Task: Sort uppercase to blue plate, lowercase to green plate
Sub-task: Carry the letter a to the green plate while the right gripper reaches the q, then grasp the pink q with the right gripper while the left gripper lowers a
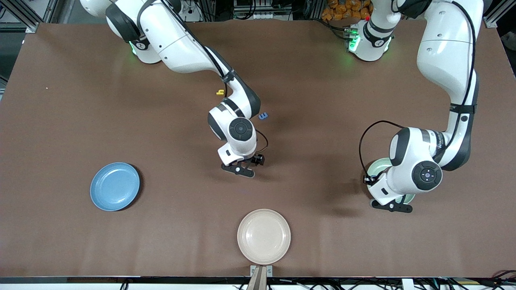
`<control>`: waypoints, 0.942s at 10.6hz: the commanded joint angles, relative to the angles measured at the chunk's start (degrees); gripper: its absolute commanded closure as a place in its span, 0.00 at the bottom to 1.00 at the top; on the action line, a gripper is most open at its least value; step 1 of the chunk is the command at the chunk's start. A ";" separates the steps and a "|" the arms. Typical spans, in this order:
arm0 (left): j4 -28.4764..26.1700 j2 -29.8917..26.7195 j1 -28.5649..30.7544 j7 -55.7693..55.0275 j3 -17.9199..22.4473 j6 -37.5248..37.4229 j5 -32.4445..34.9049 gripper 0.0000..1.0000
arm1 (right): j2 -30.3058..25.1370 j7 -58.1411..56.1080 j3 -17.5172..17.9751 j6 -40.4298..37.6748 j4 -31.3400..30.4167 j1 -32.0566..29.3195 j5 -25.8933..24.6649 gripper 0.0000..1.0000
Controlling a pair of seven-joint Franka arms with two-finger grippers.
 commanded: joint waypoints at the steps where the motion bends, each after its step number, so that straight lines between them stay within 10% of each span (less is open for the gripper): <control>1: -1.84 0.28 1.05 1.70 -0.31 2.65 0.76 1.00 | 0.26 0.52 0.34 0.55 0.00 -0.44 -0.27 0.00; 5: -1.84 1.33 2.45 1.79 -0.31 3.09 0.85 1.00 | -1.41 -1.15 0.34 0.46 -3.08 -0.44 -0.36 0.00; 10: -1.93 1.42 2.72 1.96 -0.31 3.62 2.69 0.46 | -3.95 -2.02 0.43 0.11 -6.32 -0.52 -0.36 0.00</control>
